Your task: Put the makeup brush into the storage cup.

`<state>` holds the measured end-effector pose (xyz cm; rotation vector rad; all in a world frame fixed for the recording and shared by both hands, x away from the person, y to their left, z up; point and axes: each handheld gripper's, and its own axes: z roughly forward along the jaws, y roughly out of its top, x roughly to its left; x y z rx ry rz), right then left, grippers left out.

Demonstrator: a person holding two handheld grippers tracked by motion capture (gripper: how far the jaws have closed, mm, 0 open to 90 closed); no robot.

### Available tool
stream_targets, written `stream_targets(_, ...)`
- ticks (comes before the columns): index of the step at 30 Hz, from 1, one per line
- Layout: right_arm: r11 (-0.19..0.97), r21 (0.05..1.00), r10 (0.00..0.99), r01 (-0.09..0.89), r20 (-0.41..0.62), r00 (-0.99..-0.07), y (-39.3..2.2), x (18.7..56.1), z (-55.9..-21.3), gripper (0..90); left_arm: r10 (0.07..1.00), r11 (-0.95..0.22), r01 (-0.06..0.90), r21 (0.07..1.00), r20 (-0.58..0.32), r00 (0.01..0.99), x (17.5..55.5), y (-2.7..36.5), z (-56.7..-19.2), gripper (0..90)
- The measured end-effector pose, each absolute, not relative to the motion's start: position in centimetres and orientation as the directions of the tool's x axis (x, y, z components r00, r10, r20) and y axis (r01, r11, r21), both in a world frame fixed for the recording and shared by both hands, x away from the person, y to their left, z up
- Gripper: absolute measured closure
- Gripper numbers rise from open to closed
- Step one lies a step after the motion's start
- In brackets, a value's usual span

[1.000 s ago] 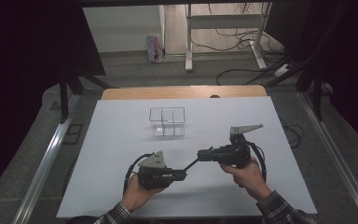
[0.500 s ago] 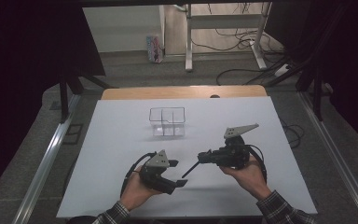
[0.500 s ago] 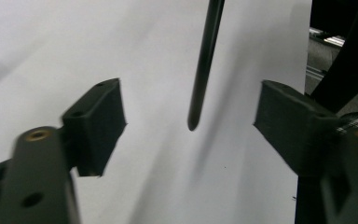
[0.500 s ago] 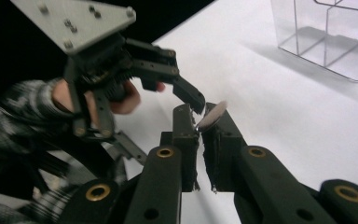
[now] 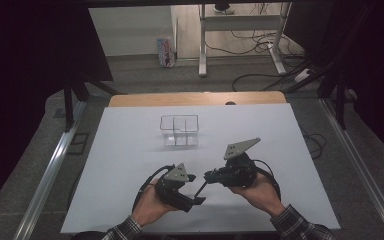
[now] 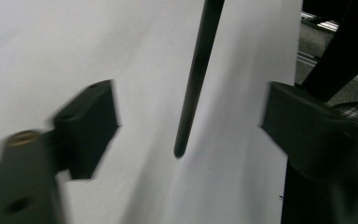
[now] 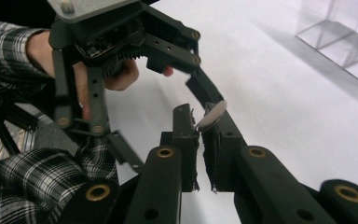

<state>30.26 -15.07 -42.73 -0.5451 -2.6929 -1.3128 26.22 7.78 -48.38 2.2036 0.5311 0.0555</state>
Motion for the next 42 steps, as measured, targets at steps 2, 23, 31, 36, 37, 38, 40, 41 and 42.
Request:
stream_targets(2, 0.575, 0.739, 0.264, 0.350, 0.238, -0.935, -14.7, 30.0, -42.7, 82.8, 0.383, -0.552, 0.350, 0.757, -0.144, 0.913, 26.2, 7.8, -48.3, 39.3)
stream_targets(23, 0.583, 0.738, 0.281, 0.338, 0.208, -0.937, -14.3, 29.8, -43.2, 52.3, 0.339, -0.596, 0.284, 0.751, -0.086, 0.937, 25.8, 7.8, -47.8, 83.5)
stream_targets(31, 0.564, 0.761, 0.320, 0.321, 0.157, -0.934, -14.4, 30.1, -43.5, 19.5, 0.363, -0.576, 0.319, 0.753, -0.114, 0.925, 26.1, 8.3, -47.6, 83.5)
stream_targets(36, 0.554, 0.764, 0.357, 0.330, 0.140, -0.924, -14.6, 30.3, -43.7, 8.0, 0.382, -0.561, 0.342, 0.754, -0.130, 0.915, 26.2, 8.6, -47.5, 83.5)
stream_targets(37, 0.559, 0.761, 0.359, 0.329, 0.135, -0.923, -14.6, 30.4, -43.8, 6.9, 0.385, -0.559, 0.342, 0.755, -0.129, 0.914, 26.2, 8.7, -47.5, 83.5)
stream_targets(38, 0.562, 0.759, 0.365, 0.328, 0.128, -0.922, -14.6, 30.4, -43.8, 6.8, 0.388, -0.557, 0.343, 0.756, -0.129, 0.913, 26.2, 8.8, -47.5, 83.4)
stream_targets(40, 0.565, 0.759, 0.365, 0.325, 0.123, -0.923, -14.7, 30.4, -43.9, 5.1, 0.396, -0.554, 0.348, 0.756, -0.128, 0.909, 26.2, 9.0, -47.4, 83.5)
stream_targets(41, 0.565, 0.759, 0.367, 0.325, 0.122, -0.922, -14.7, 30.4, -43.9, 4.9, 0.399, -0.552, 0.350, 0.757, -0.128, 0.908, 26.2, 9.1, -47.4, 83.4)
stream_targets(42, 0.565, 0.759, 0.367, 0.325, 0.122, -0.922, -14.7, 30.4, -43.9, 4.9, 0.399, -0.552, 0.350, 0.757, -0.128, 0.908, 26.2, 9.1, -47.4, 83.4)
